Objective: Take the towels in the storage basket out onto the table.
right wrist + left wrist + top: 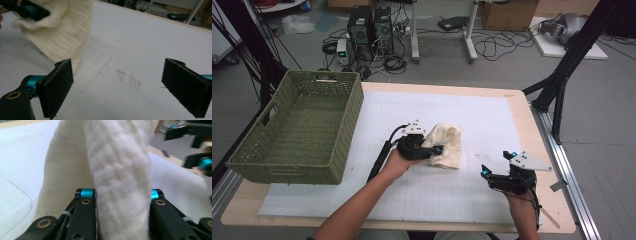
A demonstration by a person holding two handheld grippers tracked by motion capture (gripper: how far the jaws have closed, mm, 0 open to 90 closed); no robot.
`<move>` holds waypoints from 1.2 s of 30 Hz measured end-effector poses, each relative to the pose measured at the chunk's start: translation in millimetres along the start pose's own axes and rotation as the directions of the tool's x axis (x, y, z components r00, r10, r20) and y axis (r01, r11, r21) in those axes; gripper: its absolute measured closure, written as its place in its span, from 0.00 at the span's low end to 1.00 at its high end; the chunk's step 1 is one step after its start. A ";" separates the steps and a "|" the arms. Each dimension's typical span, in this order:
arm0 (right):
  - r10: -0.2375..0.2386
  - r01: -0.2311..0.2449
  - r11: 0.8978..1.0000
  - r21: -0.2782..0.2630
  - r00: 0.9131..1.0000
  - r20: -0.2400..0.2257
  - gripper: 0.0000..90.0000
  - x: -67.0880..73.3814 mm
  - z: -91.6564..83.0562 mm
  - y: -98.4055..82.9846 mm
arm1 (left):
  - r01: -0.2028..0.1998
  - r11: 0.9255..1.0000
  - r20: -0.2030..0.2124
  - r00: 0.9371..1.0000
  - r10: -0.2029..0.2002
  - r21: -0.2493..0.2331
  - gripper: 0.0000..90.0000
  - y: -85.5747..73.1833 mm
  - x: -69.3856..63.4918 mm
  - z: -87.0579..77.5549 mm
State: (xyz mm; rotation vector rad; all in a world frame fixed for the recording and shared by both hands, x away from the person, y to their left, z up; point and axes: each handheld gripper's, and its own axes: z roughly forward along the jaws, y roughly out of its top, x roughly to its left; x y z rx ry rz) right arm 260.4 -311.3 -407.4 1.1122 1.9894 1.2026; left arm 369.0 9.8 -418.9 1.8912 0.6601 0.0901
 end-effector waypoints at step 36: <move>-0.001 0.000 0.999 0.041 1.000 0.004 0.11 1.8 11.2 0.8 | 0.013 0.986 -0.244 0.968 -0.054 -0.167 0.21 -52.2 13.6 -103.3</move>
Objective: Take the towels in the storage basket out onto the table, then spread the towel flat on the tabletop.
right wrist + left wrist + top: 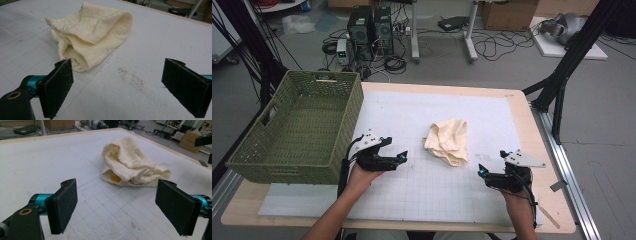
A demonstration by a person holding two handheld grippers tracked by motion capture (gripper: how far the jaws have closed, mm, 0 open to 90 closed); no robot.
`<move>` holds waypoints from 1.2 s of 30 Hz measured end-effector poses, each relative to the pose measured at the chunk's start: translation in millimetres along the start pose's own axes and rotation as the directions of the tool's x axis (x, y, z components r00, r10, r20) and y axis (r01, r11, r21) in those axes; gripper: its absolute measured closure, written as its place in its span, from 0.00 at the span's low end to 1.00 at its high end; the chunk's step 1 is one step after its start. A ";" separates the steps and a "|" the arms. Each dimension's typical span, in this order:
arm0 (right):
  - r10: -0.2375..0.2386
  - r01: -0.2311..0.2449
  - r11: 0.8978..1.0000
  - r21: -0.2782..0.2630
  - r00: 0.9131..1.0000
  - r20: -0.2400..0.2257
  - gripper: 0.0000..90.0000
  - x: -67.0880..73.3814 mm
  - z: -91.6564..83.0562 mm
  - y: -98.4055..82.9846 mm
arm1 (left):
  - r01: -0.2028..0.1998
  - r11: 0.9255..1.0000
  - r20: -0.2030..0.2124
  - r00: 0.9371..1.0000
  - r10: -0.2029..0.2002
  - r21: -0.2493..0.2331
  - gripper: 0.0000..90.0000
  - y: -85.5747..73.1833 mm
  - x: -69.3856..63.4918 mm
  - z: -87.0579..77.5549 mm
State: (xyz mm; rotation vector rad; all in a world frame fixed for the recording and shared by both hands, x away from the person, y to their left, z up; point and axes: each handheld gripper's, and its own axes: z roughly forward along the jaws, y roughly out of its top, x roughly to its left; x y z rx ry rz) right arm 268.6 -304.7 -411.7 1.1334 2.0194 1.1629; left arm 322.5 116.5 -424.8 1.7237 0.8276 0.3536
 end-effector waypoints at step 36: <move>-0.010 0.010 1.000 -0.002 1.000 0.012 0.11 0.3 1.2 0.3 | 0.014 1.000 -0.061 0.998 -0.013 0.016 0.27 5.6 10.2 6.0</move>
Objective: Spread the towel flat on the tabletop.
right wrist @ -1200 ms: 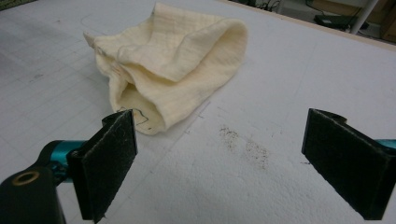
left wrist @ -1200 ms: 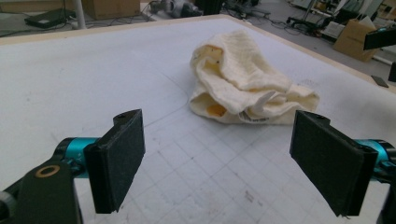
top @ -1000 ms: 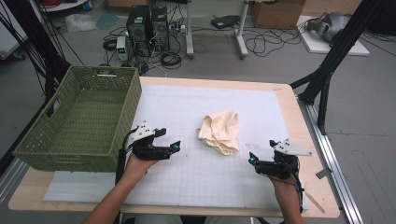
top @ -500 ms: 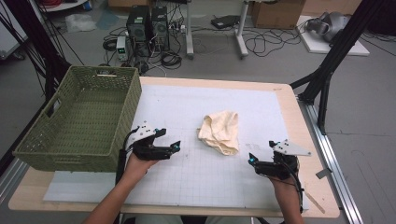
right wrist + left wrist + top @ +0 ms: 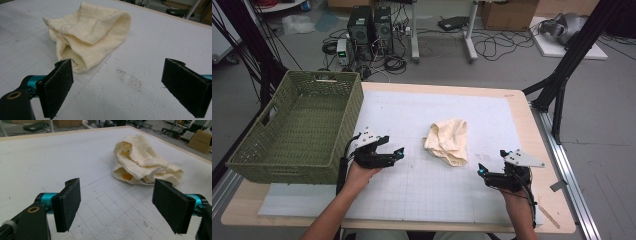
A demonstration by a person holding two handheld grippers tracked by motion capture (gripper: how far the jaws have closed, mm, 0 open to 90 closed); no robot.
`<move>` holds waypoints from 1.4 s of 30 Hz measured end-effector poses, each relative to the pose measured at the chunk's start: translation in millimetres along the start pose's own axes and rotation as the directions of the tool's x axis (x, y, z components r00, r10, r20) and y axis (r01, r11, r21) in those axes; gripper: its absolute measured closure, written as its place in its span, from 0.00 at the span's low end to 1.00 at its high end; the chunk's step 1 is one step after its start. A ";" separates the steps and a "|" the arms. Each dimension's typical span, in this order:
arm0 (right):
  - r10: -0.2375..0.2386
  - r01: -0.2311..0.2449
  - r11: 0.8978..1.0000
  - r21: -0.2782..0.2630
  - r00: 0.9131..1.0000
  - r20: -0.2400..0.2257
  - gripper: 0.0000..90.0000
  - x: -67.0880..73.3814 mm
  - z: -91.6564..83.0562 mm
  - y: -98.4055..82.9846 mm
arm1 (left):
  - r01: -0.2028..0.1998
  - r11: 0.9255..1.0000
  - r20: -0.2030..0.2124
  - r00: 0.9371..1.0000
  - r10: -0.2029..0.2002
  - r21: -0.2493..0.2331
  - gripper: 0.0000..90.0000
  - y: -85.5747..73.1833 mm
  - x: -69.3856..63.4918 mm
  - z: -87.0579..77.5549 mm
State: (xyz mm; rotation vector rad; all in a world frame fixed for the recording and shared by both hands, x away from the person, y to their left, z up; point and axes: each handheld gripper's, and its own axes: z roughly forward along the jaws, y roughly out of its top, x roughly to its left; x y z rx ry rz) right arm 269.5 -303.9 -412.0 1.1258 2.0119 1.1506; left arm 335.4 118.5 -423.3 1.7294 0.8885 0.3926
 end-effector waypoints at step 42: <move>-0.032 0.045 0.995 0.092 0.990 -0.139 0.24 22.6 47.5 10.3 | -0.109 0.959 0.110 0.990 0.083 0.261 0.92 37.4 -15.2 118.0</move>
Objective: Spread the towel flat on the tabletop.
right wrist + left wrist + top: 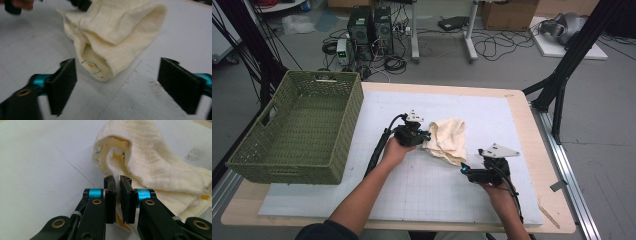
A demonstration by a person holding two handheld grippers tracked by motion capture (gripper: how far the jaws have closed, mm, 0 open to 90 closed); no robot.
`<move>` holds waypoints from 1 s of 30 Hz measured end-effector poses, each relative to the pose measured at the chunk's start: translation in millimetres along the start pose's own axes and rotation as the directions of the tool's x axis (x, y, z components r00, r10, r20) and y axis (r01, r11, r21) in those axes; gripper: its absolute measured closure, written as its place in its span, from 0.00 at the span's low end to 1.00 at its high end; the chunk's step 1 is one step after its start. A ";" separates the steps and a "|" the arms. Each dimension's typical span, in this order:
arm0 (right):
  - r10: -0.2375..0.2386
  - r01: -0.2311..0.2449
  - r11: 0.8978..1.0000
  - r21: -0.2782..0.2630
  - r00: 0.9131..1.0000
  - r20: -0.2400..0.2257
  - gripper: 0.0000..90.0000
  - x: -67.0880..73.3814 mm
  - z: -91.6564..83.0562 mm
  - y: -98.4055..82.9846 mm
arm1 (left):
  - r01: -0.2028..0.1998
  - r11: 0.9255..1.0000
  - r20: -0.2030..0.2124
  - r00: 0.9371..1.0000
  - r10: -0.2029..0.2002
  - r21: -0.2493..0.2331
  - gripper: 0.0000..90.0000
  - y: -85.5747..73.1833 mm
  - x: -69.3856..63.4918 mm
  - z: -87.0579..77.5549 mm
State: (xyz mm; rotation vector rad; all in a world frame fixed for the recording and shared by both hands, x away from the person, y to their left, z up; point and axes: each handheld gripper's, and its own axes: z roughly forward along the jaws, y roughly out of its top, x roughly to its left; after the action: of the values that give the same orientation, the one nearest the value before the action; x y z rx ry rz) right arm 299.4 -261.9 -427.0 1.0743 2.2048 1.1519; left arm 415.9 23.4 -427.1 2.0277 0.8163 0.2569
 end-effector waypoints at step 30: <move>-0.203 0.230 0.967 0.106 0.954 -0.222 0.96 40.7 45.6 15.3 | 0.125 0.990 -0.013 0.992 -0.126 -0.069 0.91 -57.7 19.1 -82.9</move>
State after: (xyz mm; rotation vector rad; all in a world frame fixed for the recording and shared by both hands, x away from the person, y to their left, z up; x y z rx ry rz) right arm 311.5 -201.7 -440.7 0.7618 2.5199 1.0781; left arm 365.5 113.0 -429.4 1.9045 0.9298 0.2282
